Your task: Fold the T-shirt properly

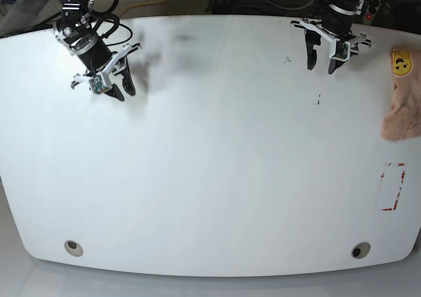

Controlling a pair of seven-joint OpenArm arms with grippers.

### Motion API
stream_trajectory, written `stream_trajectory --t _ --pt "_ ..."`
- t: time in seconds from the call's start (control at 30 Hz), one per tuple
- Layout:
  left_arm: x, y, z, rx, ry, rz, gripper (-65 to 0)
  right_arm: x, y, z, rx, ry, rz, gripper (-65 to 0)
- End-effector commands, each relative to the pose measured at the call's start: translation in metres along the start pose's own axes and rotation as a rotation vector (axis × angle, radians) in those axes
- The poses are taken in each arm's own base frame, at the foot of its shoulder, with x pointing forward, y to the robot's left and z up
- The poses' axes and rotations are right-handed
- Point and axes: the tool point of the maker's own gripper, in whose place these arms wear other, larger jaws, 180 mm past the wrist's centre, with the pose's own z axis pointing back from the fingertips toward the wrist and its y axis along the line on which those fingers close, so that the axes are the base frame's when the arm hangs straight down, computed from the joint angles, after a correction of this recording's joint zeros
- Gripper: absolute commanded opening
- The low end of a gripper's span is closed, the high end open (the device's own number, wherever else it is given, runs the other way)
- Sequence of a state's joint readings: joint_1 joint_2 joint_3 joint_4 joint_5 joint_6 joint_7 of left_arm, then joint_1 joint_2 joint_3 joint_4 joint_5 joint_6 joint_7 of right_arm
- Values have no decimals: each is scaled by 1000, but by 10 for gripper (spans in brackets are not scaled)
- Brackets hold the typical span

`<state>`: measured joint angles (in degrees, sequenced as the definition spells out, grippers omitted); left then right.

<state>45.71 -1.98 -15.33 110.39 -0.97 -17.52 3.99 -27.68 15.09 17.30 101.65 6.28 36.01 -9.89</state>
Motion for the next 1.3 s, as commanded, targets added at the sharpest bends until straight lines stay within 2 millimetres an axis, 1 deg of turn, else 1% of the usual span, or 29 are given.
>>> stream_trajectory --t 0.0,0.03,0.1,0.17,0.2,0.23,0.33,0.43,0.47,0.53,0.57,0.67,0.77,0.8,0.83,0.87,0.9,0.97,1.03,1.1,1.13,1.2,1.27 --pt "6 -6 16 -3 -24 36 -417 8 7 17 11 -38 -8 -498" --pt "3 -9 21 -4 -12 45 -443 4 10 23 14 -26 -16 -498" --pt "-8 -15 35 -9 28 65 -522 -6 18 35 25 -2 -40 -498" --pt "-22 -21 50 -21 83 75 -590 -18 27 50 34 33 -67 -498" --pt "-30 -22 57 -24 110 78 -611 -23 29 59 33 49 -78 -498" --pt "-34 -24 61 -28 127 77 -617 -27 32 65 33 62 -91 -498" --pt "-47 -26 74 -32 178 84 -604 -45 45 86 40 112 -157 -498" --pt "-67 -29 90 -33 248 98 -607 -72 59 113 43 201 -215 -498" --pt "-72 -30 94 -34 265 101 -607 -77 65 118 47 218 -228 -498" --pt "-85 -30 101 -31 308 110 -607 -96 79 135 46 281 -277 -498" --pt "-90 -30 103 -31 319 114 -607 -102 84 140 46 299 -294 -498" --pt "-115 -32 111 -28 384 137 -607 -131 108 160 65 391 -373 -498" --pt "-148 -35 123 -27 469 167 -607 -164 131 175 105 486 -442 -498" --pt "-163 -36 125 -24 501 184 -607 -183 143 184 116 538 -484 -498" --pt "-173 -36 124 -20 519 194 -607 -197 149 186 117 566 -513 -499" --pt "-180 -36 121 -17 528 203 -607 -206 152 186 117 581 -532 -499" --pt "-188 -35 115 -14 535 209 -607 -218 154 184 109 597 -558 -499" --pt "-209 -37 110 -7 572 235 -607 -241 158 182 89 617 -612 -499" --pt "-234 -40 110 3 627 269 -607 -262 159 180 61 626 -661 -499" --pt "-249 -40 100 8 651 290 -607 -276 162 172 56 631 -693 -499" --pt "-258 -37 95 9 669 286 -607 -283 165 167 62 645 -699 -499" --pt "-277 -34 91 10 720 267 -607 -295 170 161 81 681 -686 -499" --pt "-294 -30 78 32 755 243 -607 -303 172 149 107 709 -647 -499"
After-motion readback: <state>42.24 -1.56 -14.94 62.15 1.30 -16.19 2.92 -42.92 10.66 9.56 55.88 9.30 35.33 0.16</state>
